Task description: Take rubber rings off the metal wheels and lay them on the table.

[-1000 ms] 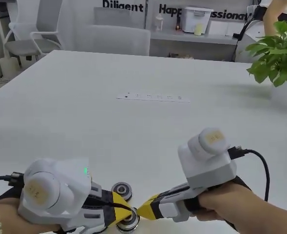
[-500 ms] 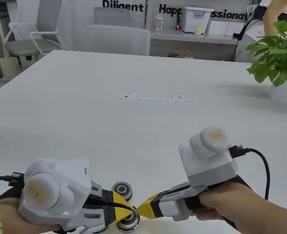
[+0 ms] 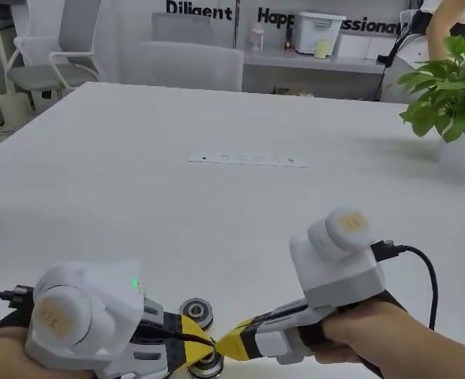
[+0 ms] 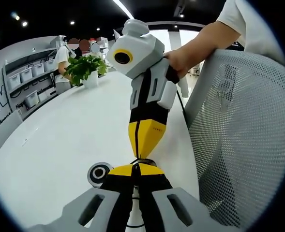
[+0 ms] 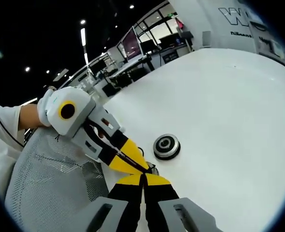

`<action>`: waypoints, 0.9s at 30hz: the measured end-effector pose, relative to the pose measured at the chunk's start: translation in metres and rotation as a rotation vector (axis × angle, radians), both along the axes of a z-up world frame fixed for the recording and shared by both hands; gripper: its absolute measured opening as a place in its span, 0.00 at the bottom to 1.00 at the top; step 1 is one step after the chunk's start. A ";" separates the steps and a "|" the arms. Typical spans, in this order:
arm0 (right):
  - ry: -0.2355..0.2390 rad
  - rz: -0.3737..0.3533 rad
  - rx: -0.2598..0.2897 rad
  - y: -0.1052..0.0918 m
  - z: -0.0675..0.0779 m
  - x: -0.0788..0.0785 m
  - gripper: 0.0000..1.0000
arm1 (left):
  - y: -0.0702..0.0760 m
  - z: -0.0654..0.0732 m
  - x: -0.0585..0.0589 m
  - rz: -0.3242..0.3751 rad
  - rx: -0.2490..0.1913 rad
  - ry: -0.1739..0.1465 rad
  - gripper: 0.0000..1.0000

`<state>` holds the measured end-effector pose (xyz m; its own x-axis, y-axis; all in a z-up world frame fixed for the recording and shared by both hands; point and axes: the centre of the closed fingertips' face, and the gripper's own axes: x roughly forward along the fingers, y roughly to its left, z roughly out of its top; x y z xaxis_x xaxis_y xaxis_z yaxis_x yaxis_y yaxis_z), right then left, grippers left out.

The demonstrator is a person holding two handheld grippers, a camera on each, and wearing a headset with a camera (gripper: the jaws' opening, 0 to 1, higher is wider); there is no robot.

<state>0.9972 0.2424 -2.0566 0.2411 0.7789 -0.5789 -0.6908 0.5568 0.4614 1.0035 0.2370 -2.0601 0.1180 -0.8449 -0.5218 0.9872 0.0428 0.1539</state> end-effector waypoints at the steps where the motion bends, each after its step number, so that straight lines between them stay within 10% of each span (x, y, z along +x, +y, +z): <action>1: 0.004 -0.002 0.005 0.000 0.000 0.000 0.00 | 0.000 0.000 0.000 -0.001 0.002 -0.004 0.00; 17: 0.049 -0.047 0.042 -0.002 -0.001 0.003 0.00 | 0.001 0.000 -0.001 -0.028 0.030 -0.027 0.00; 27: 0.047 -0.055 0.023 -0.008 -0.006 0.004 0.00 | 0.005 0.001 -0.005 -0.023 0.019 0.030 0.00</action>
